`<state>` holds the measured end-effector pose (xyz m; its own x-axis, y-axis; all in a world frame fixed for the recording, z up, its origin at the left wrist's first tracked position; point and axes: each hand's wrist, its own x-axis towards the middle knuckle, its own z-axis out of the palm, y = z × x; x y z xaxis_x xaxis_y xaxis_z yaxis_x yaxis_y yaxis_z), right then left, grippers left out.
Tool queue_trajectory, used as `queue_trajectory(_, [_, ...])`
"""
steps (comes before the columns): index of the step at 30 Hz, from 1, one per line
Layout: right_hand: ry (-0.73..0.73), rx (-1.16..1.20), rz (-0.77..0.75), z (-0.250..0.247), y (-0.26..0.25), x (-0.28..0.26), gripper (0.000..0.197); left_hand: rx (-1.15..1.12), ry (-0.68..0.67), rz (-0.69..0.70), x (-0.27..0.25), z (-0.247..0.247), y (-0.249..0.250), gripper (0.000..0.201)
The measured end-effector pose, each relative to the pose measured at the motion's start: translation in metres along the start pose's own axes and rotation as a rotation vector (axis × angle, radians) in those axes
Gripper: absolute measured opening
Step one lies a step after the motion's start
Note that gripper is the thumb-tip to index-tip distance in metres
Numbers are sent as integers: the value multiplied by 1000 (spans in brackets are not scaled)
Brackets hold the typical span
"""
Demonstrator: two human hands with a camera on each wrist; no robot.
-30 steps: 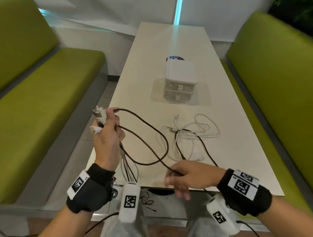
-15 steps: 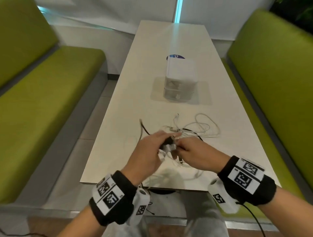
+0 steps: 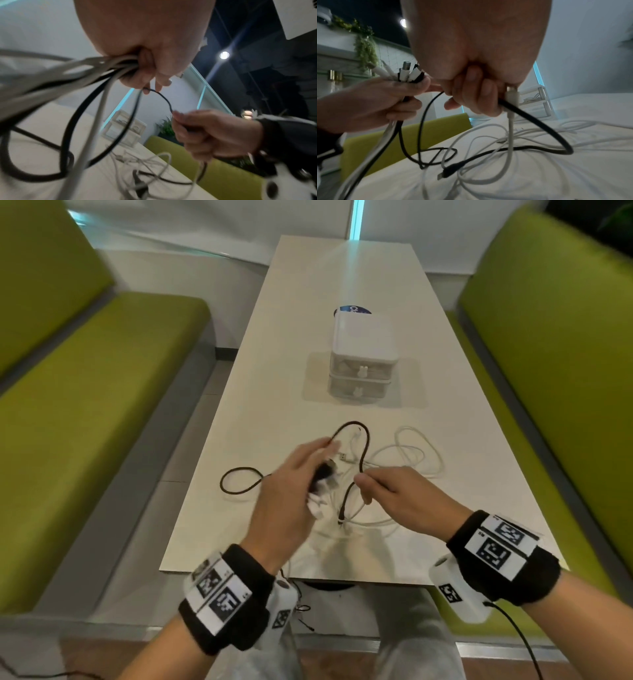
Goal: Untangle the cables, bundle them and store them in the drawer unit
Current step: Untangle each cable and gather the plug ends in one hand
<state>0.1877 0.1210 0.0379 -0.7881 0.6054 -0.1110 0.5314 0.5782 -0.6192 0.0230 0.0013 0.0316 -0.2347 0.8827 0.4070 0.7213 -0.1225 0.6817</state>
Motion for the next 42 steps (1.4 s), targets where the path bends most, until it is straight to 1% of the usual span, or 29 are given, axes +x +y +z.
queue_trajectory(1, [9,10,-9,0,-3,1,41,30,-63,22,-2,7,0,81])
queue_trajectory(3, [-5,17,-39,-2,-8,0,38,85,-172,17,-4,17,-4,97])
queue_trajectory(5, [-52,47,-67,-5,-12,-2,37,78,-256,2,-6,25,-4,102])
queue_trajectory(6, [-78,79,-66,-7,-14,-3,37,22,-265,-5,-7,28,-3,99])
queue_trajectory(7, [-99,107,-58,-9,-15,-4,37,-49,-243,-23,-8,30,-3,91])
queue_trajectory(8, [-112,110,-56,-9,-14,-5,37,-109,-200,-47,-8,31,-5,77])
queue_trajectory(10, [-149,28,-81,-8,-13,-7,34,-137,-118,-111,-5,33,-10,34])
queue_trajectory(11, [-177,-39,-105,-7,-12,-7,31,-122,-98,-135,-4,33,-11,17])
queue_trajectory(12, [-201,-110,-134,-5,-12,-7,27,-110,-87,-132,-4,32,-11,6])
queue_trajectory(14, [-204,-189,-178,-1,-12,-8,22,-84,-64,-101,-5,31,-6,19])
queue_trajectory(16, [-170,-174,-187,0,-10,-8,23,-141,-26,-117,-4,26,1,23])
queue_trajectory(17, [-156,-156,-184,0,-6,-8,27,-206,18,-152,-2,23,5,20])
queue_trajectory(19, [-121,-137,-165,0,2,-7,32,-354,166,-263,3,14,8,10])
queue_trajectory(22, [-39,-115,-109,-3,16,-7,34,-475,405,-374,15,0,4,12])
queue_trajectory(24, [-16,-94,-85,-6,23,-5,35,-554,519,-426,19,-8,-2,13])
queue_trajectory(27, [-26,-110,-67,-9,30,-4,34,-666,634,-467,21,-12,-11,16])
queue_trajectory(31, [-16,-249,-51,-12,36,-3,35,-766,762,-502,22,-15,-3,27])
queue_trajectory(34, [4,-265,-11,-14,40,-3,32,-838,842,-530,24,-20,2,24])
queue_trajectory(36, [73,-267,21,-16,43,-2,30,-860,863,-530,25,-23,2,22])
queue_trajectory(38, [226,-258,13,-17,46,-1,28,-871,843,-529,25,-22,1,21])
queue_trajectory(42, [534,-206,-99,-22,46,-3,13,-829,751,-511,21,-19,-4,22])
